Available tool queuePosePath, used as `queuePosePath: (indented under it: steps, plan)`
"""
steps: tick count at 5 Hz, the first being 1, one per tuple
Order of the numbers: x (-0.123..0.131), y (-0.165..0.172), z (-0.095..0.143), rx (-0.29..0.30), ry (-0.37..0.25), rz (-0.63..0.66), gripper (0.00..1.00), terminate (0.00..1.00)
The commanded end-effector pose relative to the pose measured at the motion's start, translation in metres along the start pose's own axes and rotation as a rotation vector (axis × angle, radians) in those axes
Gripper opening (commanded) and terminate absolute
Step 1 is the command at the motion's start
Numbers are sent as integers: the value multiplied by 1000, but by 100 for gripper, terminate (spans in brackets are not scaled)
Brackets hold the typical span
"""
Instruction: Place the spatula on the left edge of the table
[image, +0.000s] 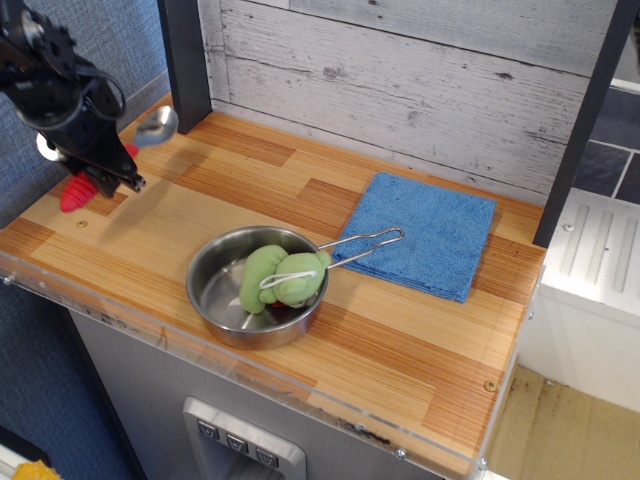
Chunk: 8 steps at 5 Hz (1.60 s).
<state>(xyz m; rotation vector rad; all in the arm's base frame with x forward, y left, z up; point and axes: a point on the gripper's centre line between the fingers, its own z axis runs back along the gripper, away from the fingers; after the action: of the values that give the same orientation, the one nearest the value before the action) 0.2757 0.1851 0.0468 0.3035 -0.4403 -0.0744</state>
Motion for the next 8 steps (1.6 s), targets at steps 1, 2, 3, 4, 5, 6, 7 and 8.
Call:
queuePosePath:
  steps: [1,2,3,4,5,6,7,8]
  plan:
    - [0,1,-18,-35,35,-37,0,0]
    - [1,-1,-20,-39,46,-35,0,0]
    - [6,1,-16,-13,66,2,100,0]
    - [10,3,-10,0,54,16,100,0]
    - [12,5,-5,13,50,32,100,0]
    - [18,10,6,19,11,54,100,0]
    - [27,17,23,19,-64,92,100,0]
    - [33,22,41,8,-137,129,100,0]
